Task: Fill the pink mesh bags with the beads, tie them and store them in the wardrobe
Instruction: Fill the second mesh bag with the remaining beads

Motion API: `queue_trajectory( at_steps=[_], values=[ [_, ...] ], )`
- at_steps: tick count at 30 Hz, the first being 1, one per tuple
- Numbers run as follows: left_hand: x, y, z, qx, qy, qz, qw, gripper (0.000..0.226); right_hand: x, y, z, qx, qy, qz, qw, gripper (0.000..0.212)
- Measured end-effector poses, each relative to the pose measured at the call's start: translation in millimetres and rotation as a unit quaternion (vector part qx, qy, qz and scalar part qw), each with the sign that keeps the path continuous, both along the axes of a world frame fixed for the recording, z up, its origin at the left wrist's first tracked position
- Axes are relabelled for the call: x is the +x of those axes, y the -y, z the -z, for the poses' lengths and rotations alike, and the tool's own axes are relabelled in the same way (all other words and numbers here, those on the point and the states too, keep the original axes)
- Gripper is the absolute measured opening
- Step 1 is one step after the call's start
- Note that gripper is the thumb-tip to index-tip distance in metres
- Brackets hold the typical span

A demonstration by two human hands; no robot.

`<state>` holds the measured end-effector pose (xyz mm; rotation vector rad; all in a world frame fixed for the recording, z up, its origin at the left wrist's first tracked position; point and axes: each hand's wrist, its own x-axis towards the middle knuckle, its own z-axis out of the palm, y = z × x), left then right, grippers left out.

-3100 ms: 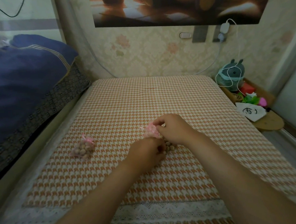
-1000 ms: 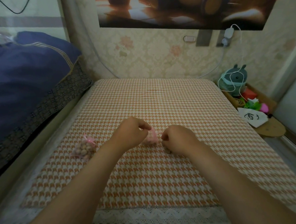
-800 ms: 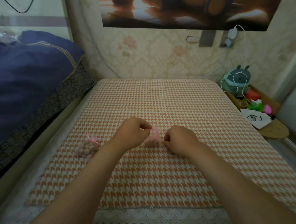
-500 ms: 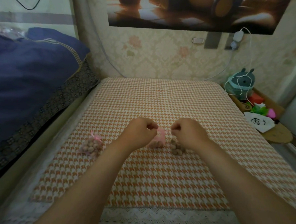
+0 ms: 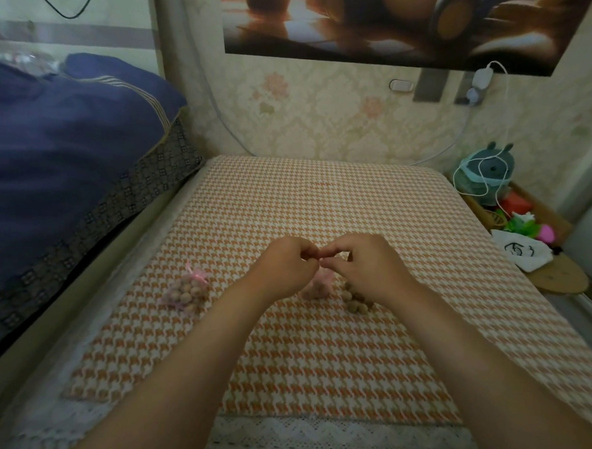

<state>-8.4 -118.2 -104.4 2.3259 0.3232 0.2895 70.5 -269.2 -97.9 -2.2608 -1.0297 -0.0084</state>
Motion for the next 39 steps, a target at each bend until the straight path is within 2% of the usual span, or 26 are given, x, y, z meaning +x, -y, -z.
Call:
queue_trajectory(
  at_steps=[5, 13, 18, 24, 27, 33, 39],
  values=[
    [3.3, -1.5, 2.6, 0.02, -0.005, -0.011, 1.0, 0.024, 13.3, 6.7, 2.6, 0.03, -0.005, 0.054, 0.998, 0.014],
    [5.5, 1.0, 4.0, 0.022, 0.002, -0.011, 1.0, 0.024, 23.1, 16.7, 20.2, -0.139, -0.034, 0.116, 0.983, 0.021],
    [5.4, 0.3, 5.9, 0.012, 0.0, -0.006, 1.0, 0.025, 19.8, 10.5, 29.0, -0.189, -0.044, 0.131, 0.972, 0.019],
    [5.9, 0.4, 5.9, 0.016, -0.005, -0.003, 1.0, 0.025, 17.4, 4.7, 31.6, -0.204, -0.047, 0.136, 0.968, 0.012],
    [4.6, 0.4, 5.3, 0.013, -0.003, -0.002, 1.0, 0.025, 18.2, 5.3, 28.6, -0.164, -0.036, 0.142, 0.976, 0.014],
    [4.3, -0.4, 3.4, 0.011, 0.004, 0.006, 1.0, 0.027, 17.2, 1.0, 5.8, 0.04, -0.036, 0.105, 0.993, 0.013],
    [4.7, -1.0, 3.8, 0.001, 0.0, 0.01, 1.0, 0.028, 4.1, -4.0, -1.5, 0.065, -0.002, 0.024, 0.998, 0.012]
  ],
)
